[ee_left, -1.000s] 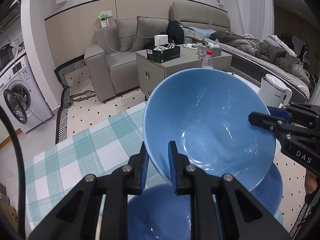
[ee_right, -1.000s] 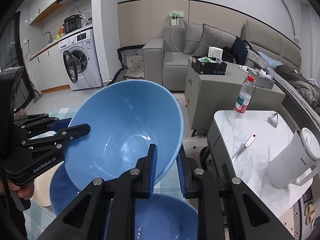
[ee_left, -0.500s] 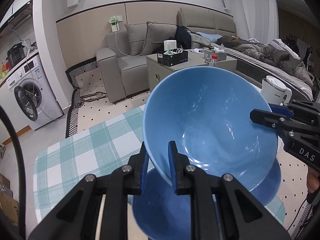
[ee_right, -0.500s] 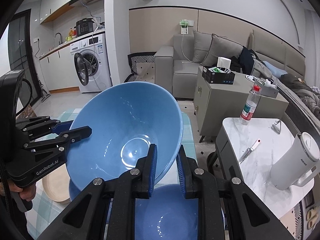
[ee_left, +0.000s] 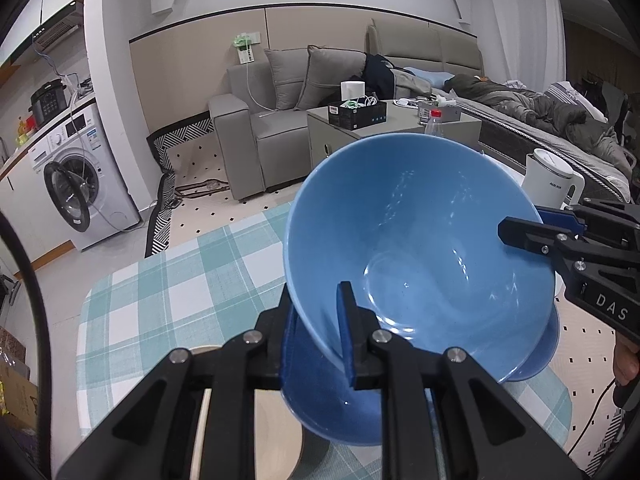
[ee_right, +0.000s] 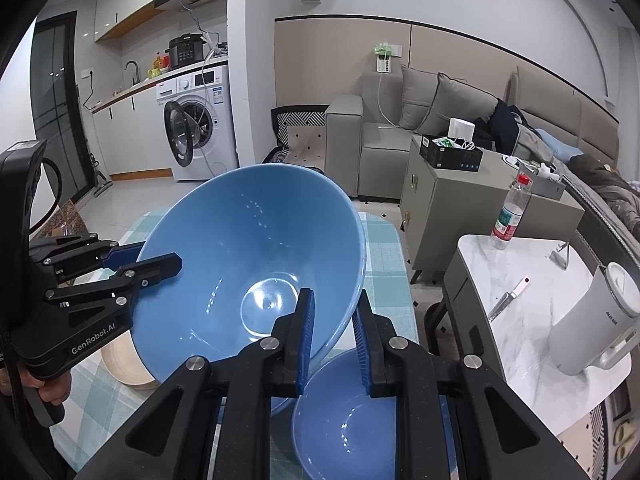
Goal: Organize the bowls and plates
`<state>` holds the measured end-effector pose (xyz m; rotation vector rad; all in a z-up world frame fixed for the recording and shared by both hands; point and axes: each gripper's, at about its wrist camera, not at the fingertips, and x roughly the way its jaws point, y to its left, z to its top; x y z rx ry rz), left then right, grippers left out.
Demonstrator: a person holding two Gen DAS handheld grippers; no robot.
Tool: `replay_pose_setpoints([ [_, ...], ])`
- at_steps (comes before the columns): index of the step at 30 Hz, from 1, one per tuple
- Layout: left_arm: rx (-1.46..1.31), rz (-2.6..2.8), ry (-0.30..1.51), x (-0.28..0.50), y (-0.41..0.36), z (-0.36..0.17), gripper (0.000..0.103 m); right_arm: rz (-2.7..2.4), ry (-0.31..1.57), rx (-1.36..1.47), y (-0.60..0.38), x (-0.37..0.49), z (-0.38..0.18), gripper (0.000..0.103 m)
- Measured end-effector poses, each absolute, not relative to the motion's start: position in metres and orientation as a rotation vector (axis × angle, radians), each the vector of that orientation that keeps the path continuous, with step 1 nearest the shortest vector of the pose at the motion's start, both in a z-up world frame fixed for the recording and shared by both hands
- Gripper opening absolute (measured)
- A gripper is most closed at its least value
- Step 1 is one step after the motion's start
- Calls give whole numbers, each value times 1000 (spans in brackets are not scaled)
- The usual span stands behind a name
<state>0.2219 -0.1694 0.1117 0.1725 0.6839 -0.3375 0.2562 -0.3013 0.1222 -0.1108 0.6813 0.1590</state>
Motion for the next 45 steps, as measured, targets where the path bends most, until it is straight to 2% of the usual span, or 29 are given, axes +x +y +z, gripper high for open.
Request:
replay_pose_setpoints([
  [15,153,-318,694,204,-153,104,17,194,694,-125,-285,245,114,19],
  [45,114,-295,787,206,-127,47,17,221,788,-144,-255,256,59,19],
])
